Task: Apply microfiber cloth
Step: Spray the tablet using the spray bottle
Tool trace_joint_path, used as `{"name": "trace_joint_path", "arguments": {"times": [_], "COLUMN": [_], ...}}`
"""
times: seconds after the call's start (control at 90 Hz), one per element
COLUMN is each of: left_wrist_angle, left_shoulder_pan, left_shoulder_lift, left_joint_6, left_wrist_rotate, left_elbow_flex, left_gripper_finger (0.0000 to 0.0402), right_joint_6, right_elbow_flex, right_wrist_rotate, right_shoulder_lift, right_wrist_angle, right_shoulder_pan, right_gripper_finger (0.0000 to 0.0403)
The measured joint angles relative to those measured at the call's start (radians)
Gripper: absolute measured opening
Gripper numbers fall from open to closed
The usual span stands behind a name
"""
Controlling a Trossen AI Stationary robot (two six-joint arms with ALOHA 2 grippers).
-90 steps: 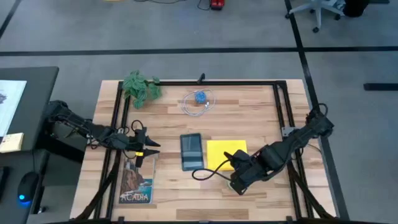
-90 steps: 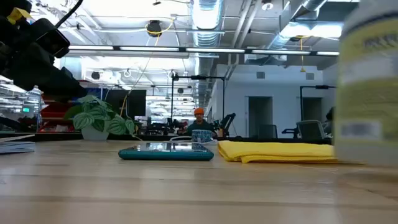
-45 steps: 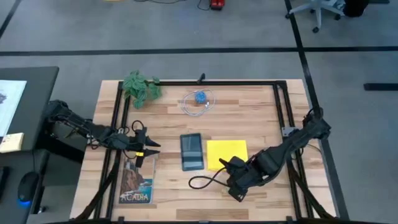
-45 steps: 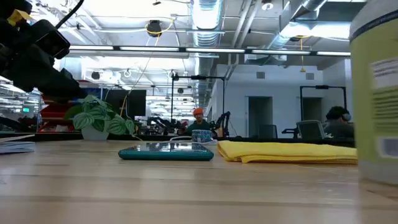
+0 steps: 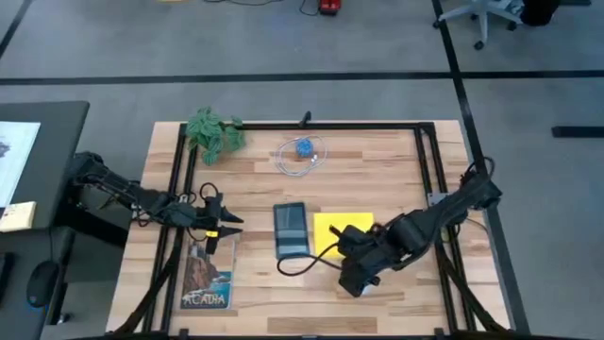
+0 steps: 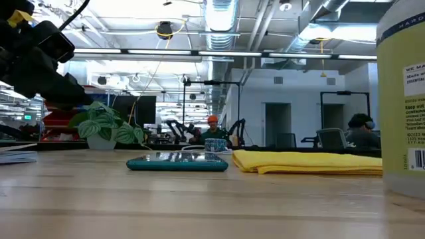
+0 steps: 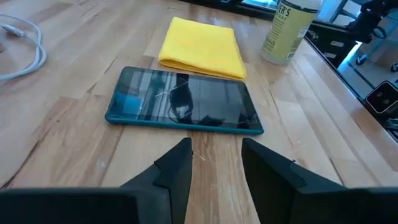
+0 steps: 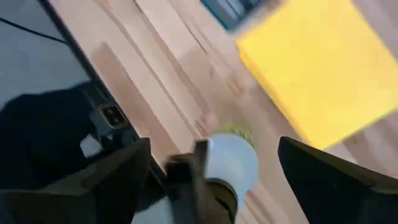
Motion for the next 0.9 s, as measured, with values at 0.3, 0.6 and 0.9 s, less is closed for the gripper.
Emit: {"name": "trace_joint_path", "arguments": {"times": [0.3, 0.6, 0.9], "left_wrist_angle": [0.202, 0.212, 0.208], "left_shoulder_pan": [0.000, 0.000, -0.018], "left_shoulder_lift": [0.001, 0.036, 0.150], "left_joint_6": [0.122, 0.135, 0.168], "left_wrist_rotate": [-0.056, -0.151, -0.172], "left_elbow_flex": [-0.005, -0.003, 0.017], "left_gripper_finger": [0.0106, 0.0069, 0.0019], "right_joint_6": [-0.288, -0.595, -0.739], "right_elbow_flex": [0.087, -0.176, -0.515], "right_wrist_rotate": [0.081, -0.030, -0.227], "right_shoulder_lift": [-0.002, 0.008, 0.008], "right_wrist_angle": [-0.046, 0.147, 0.522], "right_shoulder_pan": [-0.145, -0.482, -0.647], "right_gripper_finger": [0.0331, 0.0331, 0.0331]}}
